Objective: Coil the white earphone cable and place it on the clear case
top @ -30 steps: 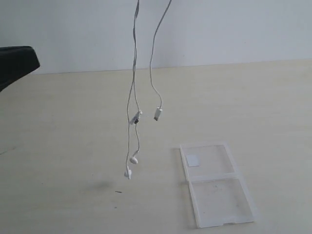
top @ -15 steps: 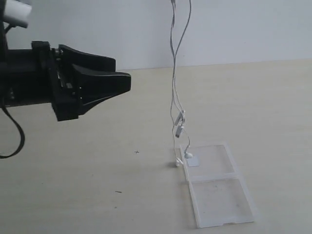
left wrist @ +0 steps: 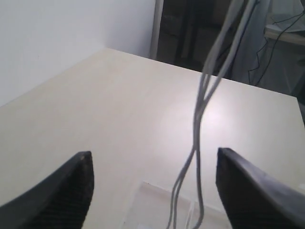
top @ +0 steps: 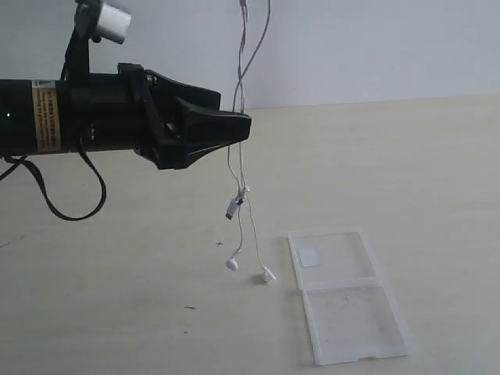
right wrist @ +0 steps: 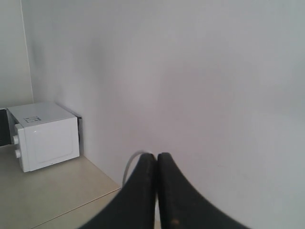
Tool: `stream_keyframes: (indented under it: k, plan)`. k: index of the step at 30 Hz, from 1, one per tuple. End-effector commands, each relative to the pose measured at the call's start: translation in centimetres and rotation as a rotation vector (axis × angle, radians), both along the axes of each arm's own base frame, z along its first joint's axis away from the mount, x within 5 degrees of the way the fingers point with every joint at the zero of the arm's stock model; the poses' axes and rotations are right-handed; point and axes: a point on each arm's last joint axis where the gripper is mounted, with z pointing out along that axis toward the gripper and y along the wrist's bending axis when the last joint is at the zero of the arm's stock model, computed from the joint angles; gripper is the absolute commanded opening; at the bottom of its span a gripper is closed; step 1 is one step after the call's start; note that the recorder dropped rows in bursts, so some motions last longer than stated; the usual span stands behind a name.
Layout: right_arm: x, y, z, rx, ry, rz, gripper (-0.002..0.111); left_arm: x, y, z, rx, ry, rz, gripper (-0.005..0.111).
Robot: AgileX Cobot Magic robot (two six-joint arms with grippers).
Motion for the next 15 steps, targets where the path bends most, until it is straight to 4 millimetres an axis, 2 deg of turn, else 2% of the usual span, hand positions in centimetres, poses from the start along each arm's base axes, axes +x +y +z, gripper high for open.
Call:
stream_keyframes:
  k: [1,8,11,15]
  plan:
    - [0.0,-0.1,0.2,0.015,-0.007,-0.005,0.0,0.3,-0.6,0.6,-0.074,0.006,-0.02,0.07]
    - [0.0,-0.1,0.3,0.017,-0.008,-0.003,0.0,1.0,-3.0,0.1,-0.102,0.03,-0.064,0.07]
    - [0.0,-0.1,0.3,0.017,-0.008,-0.003,0.0,1.1,-3.5,0.1,-0.104,0.036,-0.069,0.069]
    - [0.0,-0.1,0.3,0.017,-0.008,-0.003,0.0,1.1,-3.5,0.1,-0.112,0.042,-0.064,0.051]
